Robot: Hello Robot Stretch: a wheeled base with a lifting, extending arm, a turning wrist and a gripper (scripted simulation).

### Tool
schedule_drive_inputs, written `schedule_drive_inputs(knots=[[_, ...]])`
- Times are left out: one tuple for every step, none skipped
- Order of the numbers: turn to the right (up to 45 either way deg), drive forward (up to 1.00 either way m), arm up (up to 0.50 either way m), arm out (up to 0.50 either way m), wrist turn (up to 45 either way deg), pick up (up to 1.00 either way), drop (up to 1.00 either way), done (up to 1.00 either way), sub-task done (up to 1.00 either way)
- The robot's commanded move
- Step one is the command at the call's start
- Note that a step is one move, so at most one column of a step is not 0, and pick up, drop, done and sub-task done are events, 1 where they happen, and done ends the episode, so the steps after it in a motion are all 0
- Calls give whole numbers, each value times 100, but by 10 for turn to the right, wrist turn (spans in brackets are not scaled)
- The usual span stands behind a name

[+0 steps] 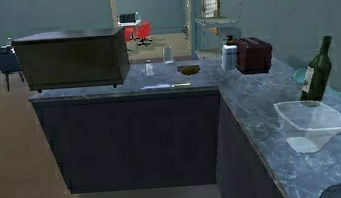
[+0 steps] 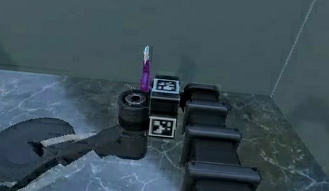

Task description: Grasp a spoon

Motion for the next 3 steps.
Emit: schedule_drive_inputs(knots=[[0,0,0,0,450,0,0,0,0],[0,0,0,0,330,0,0,0,0],[0,0,-14,0,0,0,0,0,0]])
